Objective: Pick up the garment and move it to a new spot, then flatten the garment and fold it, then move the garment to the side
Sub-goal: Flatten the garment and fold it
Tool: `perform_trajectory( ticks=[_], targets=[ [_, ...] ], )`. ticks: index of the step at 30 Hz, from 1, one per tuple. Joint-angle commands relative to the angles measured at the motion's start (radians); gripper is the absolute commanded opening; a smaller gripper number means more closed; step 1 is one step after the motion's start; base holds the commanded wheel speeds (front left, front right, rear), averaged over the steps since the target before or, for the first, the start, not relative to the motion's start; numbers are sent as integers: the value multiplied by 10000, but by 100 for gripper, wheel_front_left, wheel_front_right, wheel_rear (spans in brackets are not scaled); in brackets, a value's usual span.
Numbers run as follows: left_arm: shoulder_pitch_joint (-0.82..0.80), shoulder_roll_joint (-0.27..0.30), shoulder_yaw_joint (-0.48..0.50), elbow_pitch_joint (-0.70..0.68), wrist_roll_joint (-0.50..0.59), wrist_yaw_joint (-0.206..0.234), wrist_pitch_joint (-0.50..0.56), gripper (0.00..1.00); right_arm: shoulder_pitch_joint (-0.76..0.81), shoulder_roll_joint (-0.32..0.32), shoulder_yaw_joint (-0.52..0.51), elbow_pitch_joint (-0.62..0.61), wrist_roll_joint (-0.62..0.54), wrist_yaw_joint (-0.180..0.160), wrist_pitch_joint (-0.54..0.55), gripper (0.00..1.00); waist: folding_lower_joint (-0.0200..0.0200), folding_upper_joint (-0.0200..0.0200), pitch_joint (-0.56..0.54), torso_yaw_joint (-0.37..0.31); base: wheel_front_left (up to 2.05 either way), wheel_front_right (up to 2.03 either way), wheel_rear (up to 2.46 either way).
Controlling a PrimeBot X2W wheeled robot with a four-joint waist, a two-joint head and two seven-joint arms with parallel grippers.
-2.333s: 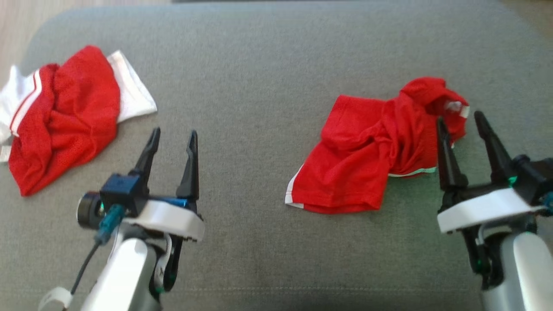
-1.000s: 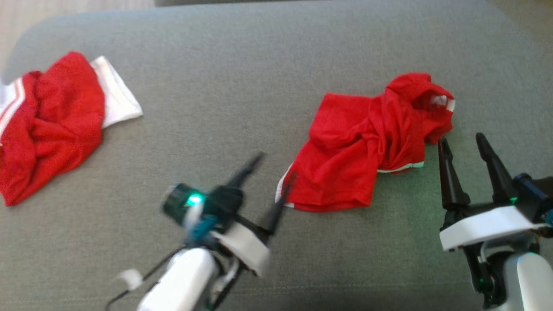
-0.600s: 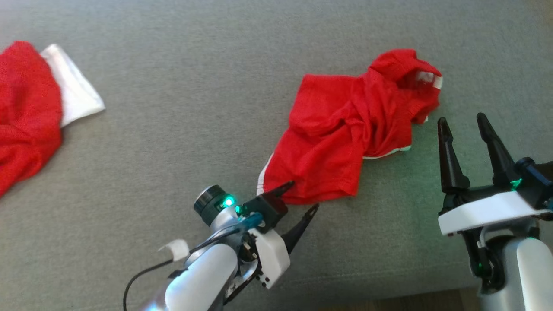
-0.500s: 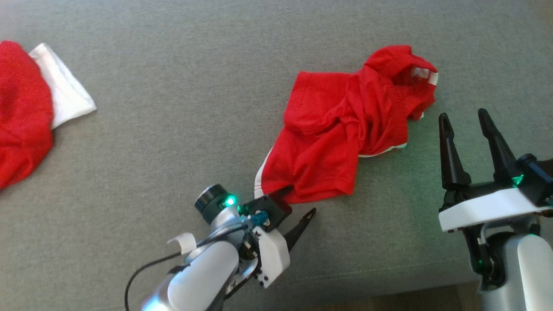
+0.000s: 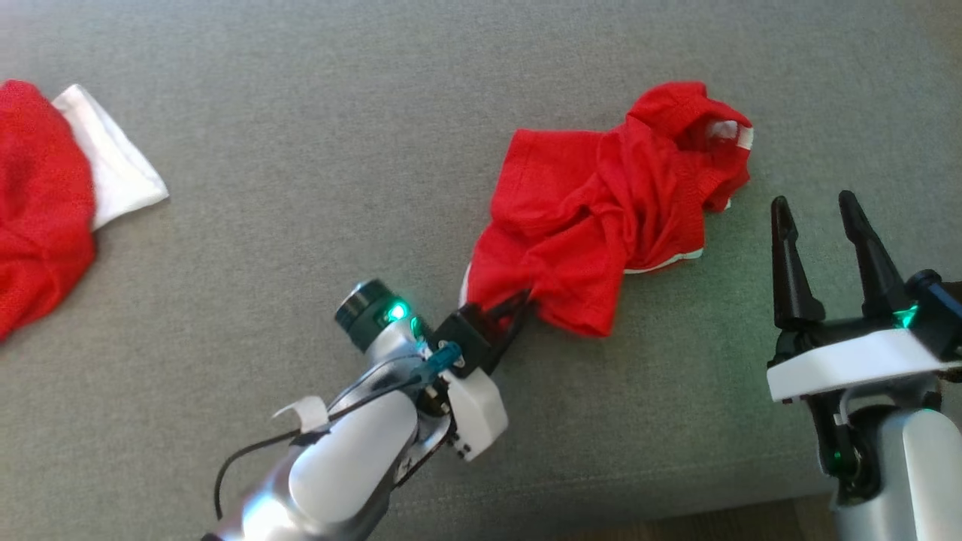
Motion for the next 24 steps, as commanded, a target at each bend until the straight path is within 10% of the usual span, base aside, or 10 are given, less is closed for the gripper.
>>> perform_trajectory(
  ticks=[1,17,24],
  targets=[
    [-293,139,423,-639,-84,120,-176,0,-155,43,135,-301,116,40,-90,100,0,0,-83,91,0,0,0],
    [2099,906,2786,-6080,-2571,1707,302,0,10,111,-3,-327,212,40,36,100,0,0,-360,619,0,0,0],
    [2473,1147,3569,-6088,-3197,2070,428,0,-63,117,9,-368,241,40,79,100,0,0,-212,669,0,0,0]
  ],
)
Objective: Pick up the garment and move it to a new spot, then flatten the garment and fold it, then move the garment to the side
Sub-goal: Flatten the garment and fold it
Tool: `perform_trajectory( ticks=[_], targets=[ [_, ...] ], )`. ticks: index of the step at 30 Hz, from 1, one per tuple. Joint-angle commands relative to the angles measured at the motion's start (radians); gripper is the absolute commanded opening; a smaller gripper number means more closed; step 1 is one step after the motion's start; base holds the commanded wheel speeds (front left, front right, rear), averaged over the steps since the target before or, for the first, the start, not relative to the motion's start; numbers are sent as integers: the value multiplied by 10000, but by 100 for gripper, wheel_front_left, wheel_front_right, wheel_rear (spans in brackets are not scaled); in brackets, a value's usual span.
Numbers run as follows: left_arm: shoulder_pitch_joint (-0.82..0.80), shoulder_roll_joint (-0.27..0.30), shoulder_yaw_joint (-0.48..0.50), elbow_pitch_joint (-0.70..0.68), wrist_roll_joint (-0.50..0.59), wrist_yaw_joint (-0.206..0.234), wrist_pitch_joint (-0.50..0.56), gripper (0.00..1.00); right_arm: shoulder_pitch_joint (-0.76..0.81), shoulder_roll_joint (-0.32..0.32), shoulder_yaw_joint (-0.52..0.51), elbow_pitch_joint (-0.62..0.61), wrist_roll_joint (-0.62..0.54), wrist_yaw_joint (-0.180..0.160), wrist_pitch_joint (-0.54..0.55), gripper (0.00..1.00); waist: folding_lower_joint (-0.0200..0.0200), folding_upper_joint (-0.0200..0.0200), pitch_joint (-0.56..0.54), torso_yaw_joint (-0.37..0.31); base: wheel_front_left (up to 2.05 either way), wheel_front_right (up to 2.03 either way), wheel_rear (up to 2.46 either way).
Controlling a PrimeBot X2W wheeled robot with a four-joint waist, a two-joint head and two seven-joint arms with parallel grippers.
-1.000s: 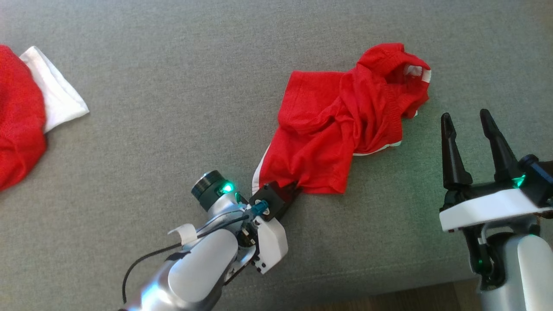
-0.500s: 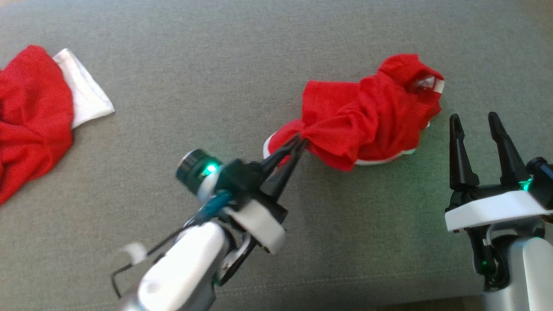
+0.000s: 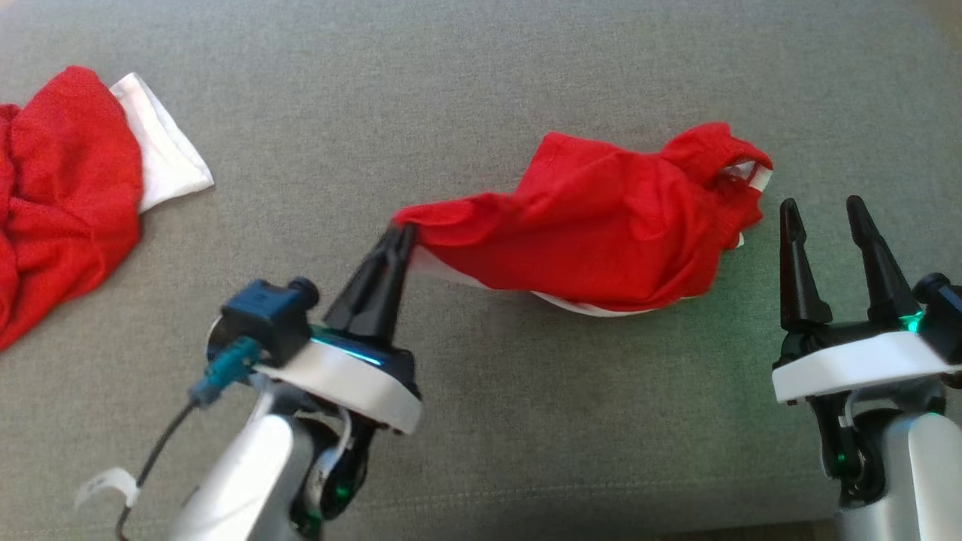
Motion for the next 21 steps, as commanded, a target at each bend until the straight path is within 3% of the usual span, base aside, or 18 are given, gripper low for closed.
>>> perform_trajectory(
  ticks=[1,21],
  targets=[
    [-340,157,502,-70,-143,7,-27,0,-160,-23,247,-365,93,40,31,100,0,0,52,-18,0,0,0],
    [-2924,-473,1734,5965,-1297,-650,-1051,0,-527,-37,533,-217,250,40,-5,100,0,0,638,-728,0,0,0]
  ],
)
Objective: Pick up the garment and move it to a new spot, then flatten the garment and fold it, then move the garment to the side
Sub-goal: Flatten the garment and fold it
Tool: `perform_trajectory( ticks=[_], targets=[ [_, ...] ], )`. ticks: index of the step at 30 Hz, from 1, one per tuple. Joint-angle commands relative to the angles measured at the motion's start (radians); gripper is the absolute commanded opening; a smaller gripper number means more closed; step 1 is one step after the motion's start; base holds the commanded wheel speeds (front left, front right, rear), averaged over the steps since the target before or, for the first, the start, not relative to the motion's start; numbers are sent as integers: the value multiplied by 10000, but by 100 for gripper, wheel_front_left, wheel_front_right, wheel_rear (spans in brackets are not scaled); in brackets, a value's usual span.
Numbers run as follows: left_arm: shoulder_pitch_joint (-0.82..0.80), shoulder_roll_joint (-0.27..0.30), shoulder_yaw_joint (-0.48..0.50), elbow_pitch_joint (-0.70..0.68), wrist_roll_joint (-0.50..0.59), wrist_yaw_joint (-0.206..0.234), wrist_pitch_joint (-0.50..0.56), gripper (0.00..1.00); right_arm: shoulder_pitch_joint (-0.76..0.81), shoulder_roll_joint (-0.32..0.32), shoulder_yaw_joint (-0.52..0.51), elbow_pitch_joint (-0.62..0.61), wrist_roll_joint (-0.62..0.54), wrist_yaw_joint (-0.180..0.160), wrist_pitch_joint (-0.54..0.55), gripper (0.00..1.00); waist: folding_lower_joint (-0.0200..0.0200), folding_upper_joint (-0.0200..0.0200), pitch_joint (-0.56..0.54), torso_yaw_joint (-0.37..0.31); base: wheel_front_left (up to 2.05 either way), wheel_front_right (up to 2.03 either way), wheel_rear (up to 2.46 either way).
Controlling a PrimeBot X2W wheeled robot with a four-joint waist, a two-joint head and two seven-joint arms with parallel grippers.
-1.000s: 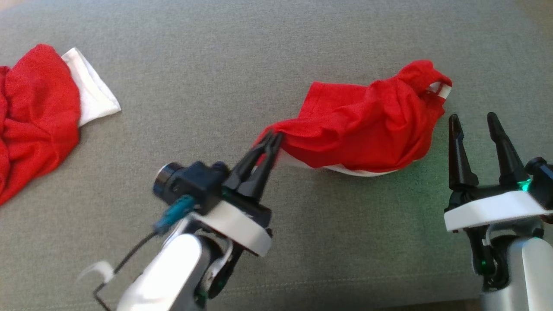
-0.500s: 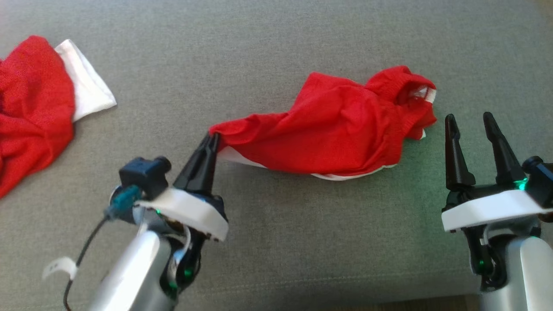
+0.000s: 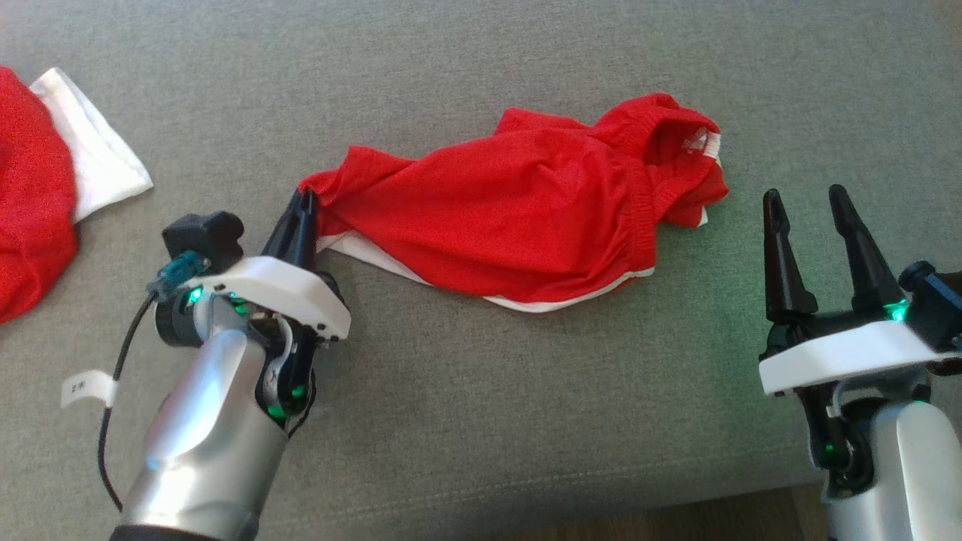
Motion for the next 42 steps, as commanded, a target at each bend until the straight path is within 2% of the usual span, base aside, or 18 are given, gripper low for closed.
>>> perform_trajectory(
  ticks=[1,2,3,6,8,13,19,31,42],
  targets=[
    [-428,141,387,-184,-39,-26,-166,24,-269,-43,246,-306,85,40,-52,100,0,0,10,-28,0,0,0],
    [-533,128,403,12,-13,-49,-251,79,-271,-42,256,-286,96,40,-60,100,0,0,3,-45,0,0,0],
    [-687,114,416,270,99,-64,-420,100,-260,-42,247,-251,105,40,-69,100,0,0,-23,-50,0,0,0],
    [-768,130,431,321,308,-36,-570,100,-234,-47,203,-233,97,40,-75,100,0,0,-61,-15,0,0,0],
    [-763,303,429,-98,1077,261,-684,100,-210,-66,160,-279,71,40,-119,100,0,0,-158,103,0,0,0],
    [71,357,1010,-2060,2230,691,-697,100,-163,-97,129,-337,-53,40,-138,100,0,0,-400,357,0,0,0],
    [1476,488,1520,-3488,2915,806,-699,100,30,-200,208,-292,-292,40,-85,100,0,0,-859,654,0,0,0],
    [3401,614,1687,-4378,3158,1022,-695,100,546,-290,499,-208,-486,40,37,100,0,0,-1576,970,0,0,0],
    [3929,688,1600,-4614,3079,1138,-558,100,817,-275,664,-164,-413,40,-16,100,0,0,-1911,939,0,0,0]
  ],
)
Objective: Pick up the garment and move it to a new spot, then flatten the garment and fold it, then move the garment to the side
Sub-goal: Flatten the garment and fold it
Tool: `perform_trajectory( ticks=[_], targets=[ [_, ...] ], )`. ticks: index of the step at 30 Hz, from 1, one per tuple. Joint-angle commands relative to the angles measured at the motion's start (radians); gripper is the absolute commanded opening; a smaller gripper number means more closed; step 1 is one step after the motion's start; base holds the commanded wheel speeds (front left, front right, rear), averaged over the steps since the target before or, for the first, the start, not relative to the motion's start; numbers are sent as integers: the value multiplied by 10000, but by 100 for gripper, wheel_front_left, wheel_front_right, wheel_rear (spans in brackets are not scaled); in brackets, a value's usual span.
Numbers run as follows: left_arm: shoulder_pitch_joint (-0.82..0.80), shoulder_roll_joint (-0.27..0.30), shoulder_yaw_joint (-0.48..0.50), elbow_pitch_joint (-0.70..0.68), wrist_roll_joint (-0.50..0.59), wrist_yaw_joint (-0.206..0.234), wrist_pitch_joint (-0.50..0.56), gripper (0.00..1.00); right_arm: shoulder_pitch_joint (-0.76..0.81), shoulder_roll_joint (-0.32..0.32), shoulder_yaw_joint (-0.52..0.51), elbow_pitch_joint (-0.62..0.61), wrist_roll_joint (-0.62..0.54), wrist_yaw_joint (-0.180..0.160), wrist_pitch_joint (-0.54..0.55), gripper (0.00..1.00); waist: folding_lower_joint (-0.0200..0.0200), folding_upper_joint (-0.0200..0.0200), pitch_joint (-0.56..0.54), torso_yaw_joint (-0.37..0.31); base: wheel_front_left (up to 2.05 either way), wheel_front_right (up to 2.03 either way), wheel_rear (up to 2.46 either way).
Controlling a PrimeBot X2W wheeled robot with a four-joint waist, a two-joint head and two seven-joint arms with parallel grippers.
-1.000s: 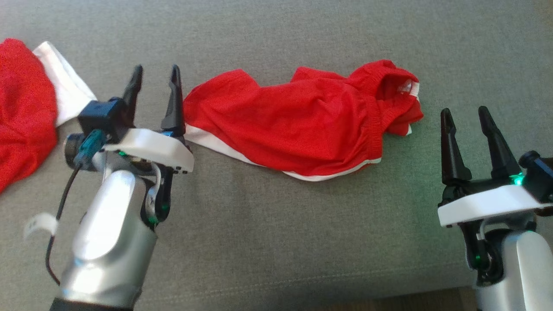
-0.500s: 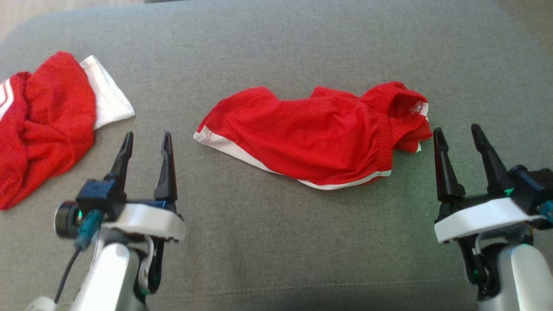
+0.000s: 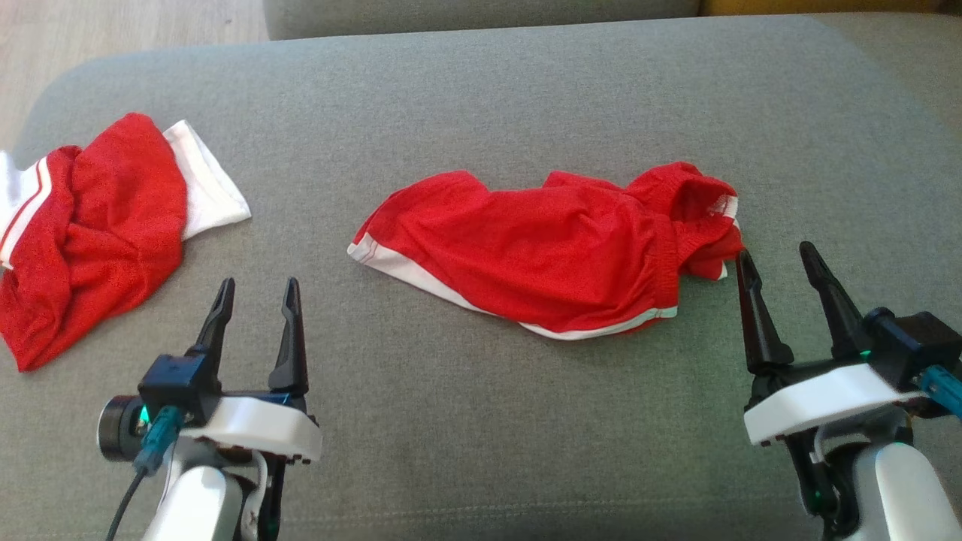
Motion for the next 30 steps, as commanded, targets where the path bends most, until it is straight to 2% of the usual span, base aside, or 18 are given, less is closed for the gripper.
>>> perform_trajectory(
  ticks=[1,11,15,21,30],
  targets=[
    [-177,214,324,-352,-43,78,2,100,-107,-94,271,-365,34,40,-73,100,0,0,-5,-8,0,0,0],
    [-257,260,280,-437,-124,105,79,100,-84,-84,229,-414,50,40,-76,100,0,0,-30,9,0,0,0],
    [-535,257,182,-418,-200,-82,80,100,-122,-65,243,-483,76,40,-51,100,0,0,100,1,0,0,0],
    [-1749,289,-258,230,-116,-659,366,100,-399,-75,374,-563,149,40,-69,100,0,0,599,-164,0,0,0],
    [-3458,132,-632,2851,-539,-1738,825,100,-783,-104,427,-364,209,40,-247,100,0,0,1204,-645,0,0,0]
  ],
)
